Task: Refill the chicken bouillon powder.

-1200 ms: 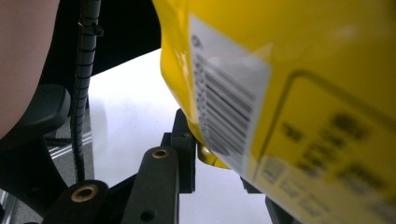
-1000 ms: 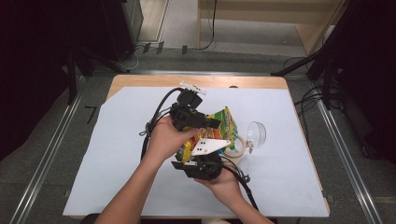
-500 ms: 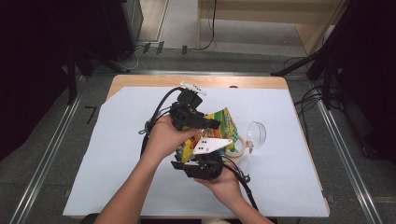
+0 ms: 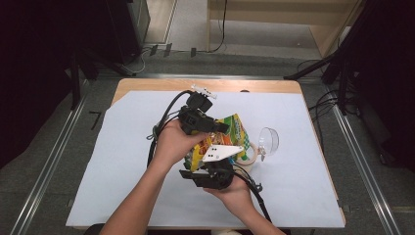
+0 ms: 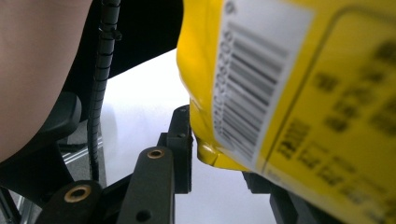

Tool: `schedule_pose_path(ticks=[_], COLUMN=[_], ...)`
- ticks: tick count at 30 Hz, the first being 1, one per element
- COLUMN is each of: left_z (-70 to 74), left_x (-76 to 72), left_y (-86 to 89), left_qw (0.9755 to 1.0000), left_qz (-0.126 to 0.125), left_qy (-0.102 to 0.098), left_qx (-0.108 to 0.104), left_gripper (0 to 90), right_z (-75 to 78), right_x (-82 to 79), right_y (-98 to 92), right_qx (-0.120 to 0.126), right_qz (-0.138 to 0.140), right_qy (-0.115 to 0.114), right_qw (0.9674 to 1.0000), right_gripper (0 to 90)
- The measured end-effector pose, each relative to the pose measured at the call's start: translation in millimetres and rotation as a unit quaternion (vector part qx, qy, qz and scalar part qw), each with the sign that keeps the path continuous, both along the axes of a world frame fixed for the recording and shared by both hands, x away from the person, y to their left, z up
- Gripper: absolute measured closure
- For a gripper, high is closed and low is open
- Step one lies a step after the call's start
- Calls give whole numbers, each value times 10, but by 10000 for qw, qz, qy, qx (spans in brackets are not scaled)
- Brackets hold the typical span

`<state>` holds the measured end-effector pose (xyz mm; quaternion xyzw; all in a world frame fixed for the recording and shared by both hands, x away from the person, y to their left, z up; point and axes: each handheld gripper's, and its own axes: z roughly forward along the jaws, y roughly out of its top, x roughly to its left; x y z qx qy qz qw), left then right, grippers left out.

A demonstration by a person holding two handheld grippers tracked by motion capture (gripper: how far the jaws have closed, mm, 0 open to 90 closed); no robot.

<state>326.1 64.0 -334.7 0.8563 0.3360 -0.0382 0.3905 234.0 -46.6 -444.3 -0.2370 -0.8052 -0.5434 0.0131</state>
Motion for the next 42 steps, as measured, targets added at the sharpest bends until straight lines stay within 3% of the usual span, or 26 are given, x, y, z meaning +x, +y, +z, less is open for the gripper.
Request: schedule_pose_path(ticks=[7,13,19,29,42], left_z=[8,-44,-18,-84,-57], left_x=[39,93,50,117,113], left_y=[14,18,-40,-8,23], left_qw=[9998,9993,9997,9992,9992], left_qz=[24,29,-33,51,88], left_qy=[125,345,238,369,338], left_qx=[-125,-118,-84,-123,-175], left_gripper=[817,815,815,815,812], right_z=[32,28,11,1,21], right_x=[-3,-7,-9,-39,-28], right_y=[-21,-14,-33,-41,-34], right_qx=[-24,43,49,-176,-175], right_qz=[-49,-20,-63,-128,-115], right_qy=[-48,136,80,-109,-165], right_qw=[10000,9999,9999,9997,9996], right_gripper=[722,722,722,714,718])
